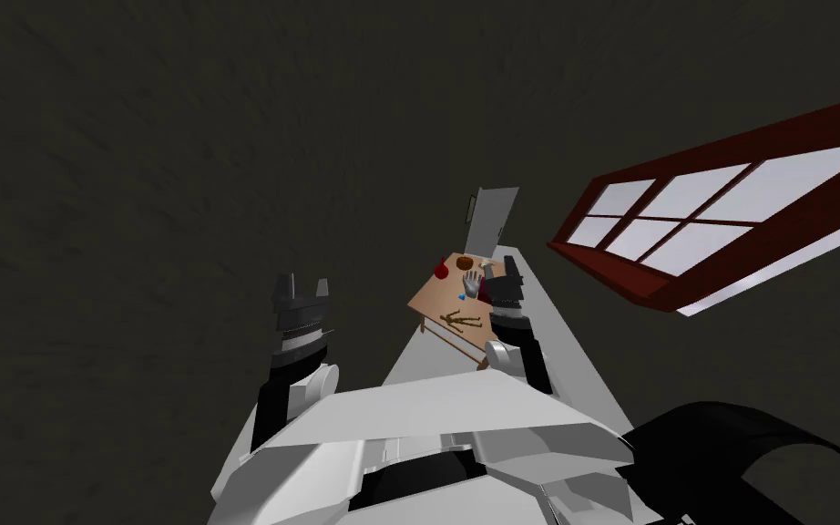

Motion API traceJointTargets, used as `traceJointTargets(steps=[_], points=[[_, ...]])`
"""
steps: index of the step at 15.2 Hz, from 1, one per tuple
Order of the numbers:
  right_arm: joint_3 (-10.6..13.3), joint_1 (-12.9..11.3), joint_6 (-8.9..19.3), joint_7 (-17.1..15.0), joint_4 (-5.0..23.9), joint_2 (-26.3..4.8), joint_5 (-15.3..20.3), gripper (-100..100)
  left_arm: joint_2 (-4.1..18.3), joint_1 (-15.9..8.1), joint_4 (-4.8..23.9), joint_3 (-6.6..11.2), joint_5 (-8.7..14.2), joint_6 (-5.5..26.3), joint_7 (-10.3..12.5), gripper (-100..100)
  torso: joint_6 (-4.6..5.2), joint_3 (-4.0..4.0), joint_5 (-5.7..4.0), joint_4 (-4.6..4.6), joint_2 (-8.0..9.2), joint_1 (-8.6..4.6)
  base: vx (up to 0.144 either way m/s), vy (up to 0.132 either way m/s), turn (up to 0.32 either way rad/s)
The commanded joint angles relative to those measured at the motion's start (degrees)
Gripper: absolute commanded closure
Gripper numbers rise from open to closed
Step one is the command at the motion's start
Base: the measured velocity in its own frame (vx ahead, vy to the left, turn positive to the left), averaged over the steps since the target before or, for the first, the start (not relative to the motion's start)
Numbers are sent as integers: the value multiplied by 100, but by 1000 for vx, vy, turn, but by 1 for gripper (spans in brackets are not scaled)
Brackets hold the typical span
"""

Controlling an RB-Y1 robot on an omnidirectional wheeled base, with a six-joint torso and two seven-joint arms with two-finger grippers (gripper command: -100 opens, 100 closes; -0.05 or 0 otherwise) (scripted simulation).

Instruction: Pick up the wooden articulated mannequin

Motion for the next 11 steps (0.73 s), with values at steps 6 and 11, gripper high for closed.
traceJointTargets(steps=[6,11], points=[[144,-173,-5,47,248,-724,199,-100,0,-1,0,0,0,0,0,0,-1,9,-5,3,17,-24,-38,-40,6],[375,-394,-1,115,611,-1283,477,-100,1,-1,0,0,0,0,0,0,-1,13,-7,5,24,-31,-53,-63,30]])
